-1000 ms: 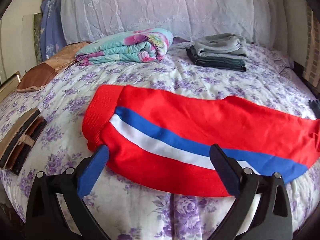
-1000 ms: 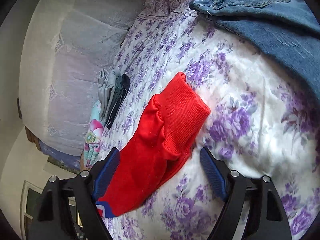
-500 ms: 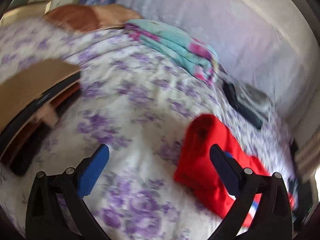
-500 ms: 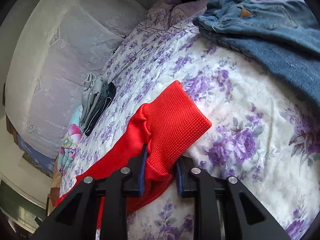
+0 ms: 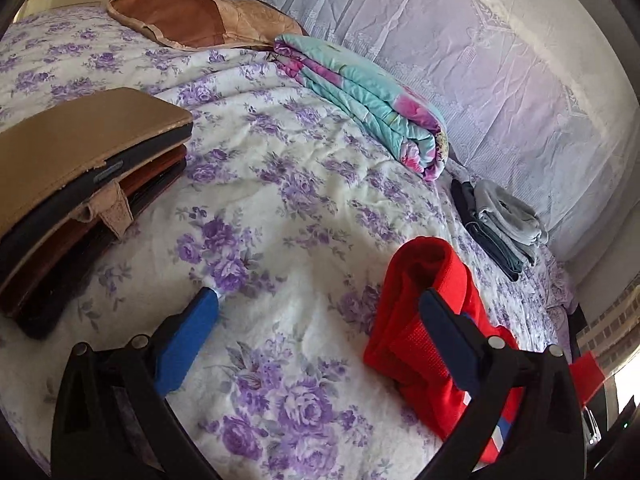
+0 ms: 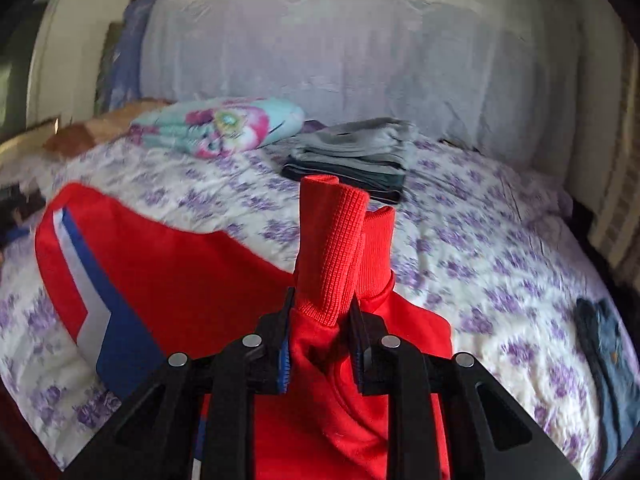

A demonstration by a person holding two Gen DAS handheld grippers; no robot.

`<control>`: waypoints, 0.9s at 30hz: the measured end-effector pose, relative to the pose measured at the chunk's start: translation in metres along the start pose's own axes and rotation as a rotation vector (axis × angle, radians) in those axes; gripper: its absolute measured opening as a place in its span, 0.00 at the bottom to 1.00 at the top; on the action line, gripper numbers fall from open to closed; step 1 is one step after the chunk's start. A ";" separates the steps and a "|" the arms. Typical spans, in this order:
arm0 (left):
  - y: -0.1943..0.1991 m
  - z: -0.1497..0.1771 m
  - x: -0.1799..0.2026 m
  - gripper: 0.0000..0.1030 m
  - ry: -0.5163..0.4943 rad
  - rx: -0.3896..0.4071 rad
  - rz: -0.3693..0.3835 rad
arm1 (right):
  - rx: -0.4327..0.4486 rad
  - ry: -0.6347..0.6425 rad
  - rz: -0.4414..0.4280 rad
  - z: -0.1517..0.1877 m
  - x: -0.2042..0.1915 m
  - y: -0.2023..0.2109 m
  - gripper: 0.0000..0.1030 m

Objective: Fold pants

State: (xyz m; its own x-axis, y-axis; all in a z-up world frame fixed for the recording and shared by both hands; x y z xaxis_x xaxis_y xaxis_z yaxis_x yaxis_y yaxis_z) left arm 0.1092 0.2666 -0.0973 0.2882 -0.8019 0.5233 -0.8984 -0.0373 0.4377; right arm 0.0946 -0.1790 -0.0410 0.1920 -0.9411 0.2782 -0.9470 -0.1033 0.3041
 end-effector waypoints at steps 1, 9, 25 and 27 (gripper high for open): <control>0.000 0.000 0.001 0.95 -0.004 0.000 -0.002 | -0.031 0.089 -0.014 0.003 -0.021 -0.008 0.23; 0.000 0.000 0.001 0.95 0.008 0.006 0.016 | -0.033 0.227 -0.151 0.002 -0.066 0.013 0.63; -0.003 0.000 0.003 0.95 -0.014 -0.006 -0.009 | -0.212 -0.184 -0.100 0.003 0.004 -0.058 0.78; -0.004 0.001 0.004 0.95 -0.019 -0.009 -0.014 | -0.141 -0.243 -0.092 -0.005 0.012 -0.044 0.79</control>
State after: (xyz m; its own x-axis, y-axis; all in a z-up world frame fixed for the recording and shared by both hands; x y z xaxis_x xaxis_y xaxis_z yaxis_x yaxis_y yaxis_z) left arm 0.1133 0.2633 -0.0974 0.2941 -0.8125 0.5033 -0.8915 -0.0433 0.4510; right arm 0.1399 -0.1843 -0.0462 0.1921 -0.9811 0.0219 -0.8799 -0.1623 0.4466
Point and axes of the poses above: each gripper's, at about its wrist camera, not at the fingertips, and y roughly against the way its jaws point, x to its right, z to its underside, the point moved 2 cm from there along -y, roughly the way its jaws point, and after that the axes turned 14 degrees about x, right-handed, at the moved point
